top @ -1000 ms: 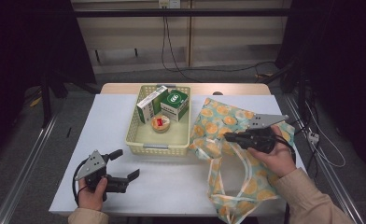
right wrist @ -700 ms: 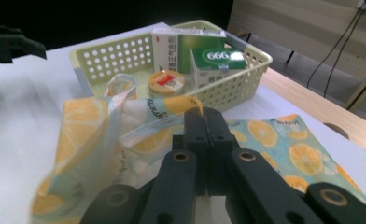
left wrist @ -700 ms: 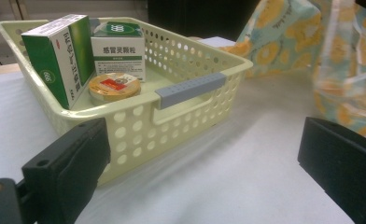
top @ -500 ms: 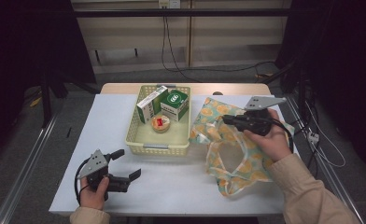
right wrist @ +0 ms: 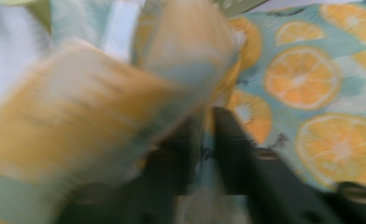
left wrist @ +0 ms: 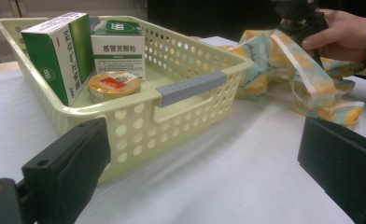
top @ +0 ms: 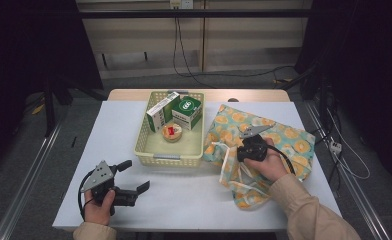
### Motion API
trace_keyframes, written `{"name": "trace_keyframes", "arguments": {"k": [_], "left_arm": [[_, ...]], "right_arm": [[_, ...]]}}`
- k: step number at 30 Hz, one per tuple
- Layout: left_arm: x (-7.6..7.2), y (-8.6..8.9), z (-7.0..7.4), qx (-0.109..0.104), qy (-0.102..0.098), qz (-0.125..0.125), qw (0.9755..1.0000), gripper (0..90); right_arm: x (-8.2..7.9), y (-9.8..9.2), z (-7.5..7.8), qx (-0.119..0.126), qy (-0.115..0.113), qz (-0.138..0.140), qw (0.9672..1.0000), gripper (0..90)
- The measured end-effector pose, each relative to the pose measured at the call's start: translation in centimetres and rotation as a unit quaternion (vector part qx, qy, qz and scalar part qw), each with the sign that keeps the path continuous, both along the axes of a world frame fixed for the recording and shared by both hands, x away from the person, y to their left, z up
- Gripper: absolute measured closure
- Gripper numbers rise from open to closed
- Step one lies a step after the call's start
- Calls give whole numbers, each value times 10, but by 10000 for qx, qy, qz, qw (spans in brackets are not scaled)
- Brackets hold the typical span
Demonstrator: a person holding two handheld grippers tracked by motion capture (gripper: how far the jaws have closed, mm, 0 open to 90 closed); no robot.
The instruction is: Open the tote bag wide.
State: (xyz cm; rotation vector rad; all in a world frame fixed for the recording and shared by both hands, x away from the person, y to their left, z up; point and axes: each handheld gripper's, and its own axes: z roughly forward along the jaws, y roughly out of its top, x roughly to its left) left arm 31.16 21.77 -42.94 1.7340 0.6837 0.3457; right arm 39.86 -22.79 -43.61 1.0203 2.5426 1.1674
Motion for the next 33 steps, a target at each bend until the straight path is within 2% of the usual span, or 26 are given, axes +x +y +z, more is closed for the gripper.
{"name": "trace_keyframes", "arguments": {"k": [2, 4, 6, 9, 10, 12, 14, 15, 17, 19, 20, 23, 26, 30, 32, 33], "left_arm": [[0, 0, 0, 15, -18, -8, 10000, 22], [0, 0, 1, 40, -33, -16, 10000, 22], [-1, 0, 1, 16, -19, -13, 10000, 22], [0, -1, 1, 42, -26, -31, 10000, 22], [0, -2, 1, 45, -30, -43, 10000, 22], [-1, -2, 2, 44, -35, -48, 10000, 22], [-1, -2, 2, 39, -40, -47, 10000, 22], [-1, -1, 2, 40, -43, -43, 10000, 22], [-1, -1, 1, 52, -34, -20, 10000, 22], [0, 0, 1, 53, -36, -28, 10000, 22], [0, 0, 1, 46, -22, -21, 10000, 22], [-1, 0, 1, 23, -21, -13, 10000, 22], [0, 1, 2, 28, -41, -26, 10000, 22], [0, 1, 1, -15, -7, -19, 10000, 22], [1, 1, 0, -14, 13, -19, 10000, 22], [1, 2, 0, -25, 23, -19, 10000, 22]], "right_arm": [[-4, 2, -2, -113, 5, 103, 9999, 496], [-11, 5, -4, -118, 2, 227, 9997, 354], [-17, 9, -5, -182, -15, 442, 9989, 291], [-24, 17, -10, -531, -160, 466, 9974, 239], [-24, 21, -13, -573, -215, 431, 9972, 241], [-23, 26, -18, -743, -319, 304, 9963, 259], [-18, 27, -21, -548, -219, 149, 9981, 315], [-17, 26, -21, -491, -283, 48, 9984, 395], [-14, 26, -21, -408, -351, 65, 9985, 581], [-10, 24, -21, -380, -369, -101, 9985, 807], [-8, 22, -21, -386, -369, -134, 9985, 858], [2, 17, -22, -191, -239, -391, 9988, 891], [15, 11, -19, -74, -263, -722, 9970, 897], [36, 4, -8, 121, -394, -1085, 9932, 899], [47, 2, -1, 155, -543, -1273, 9903, 899], [53, 1, 2, 240, -531, -1274, 9901, 897]]}}
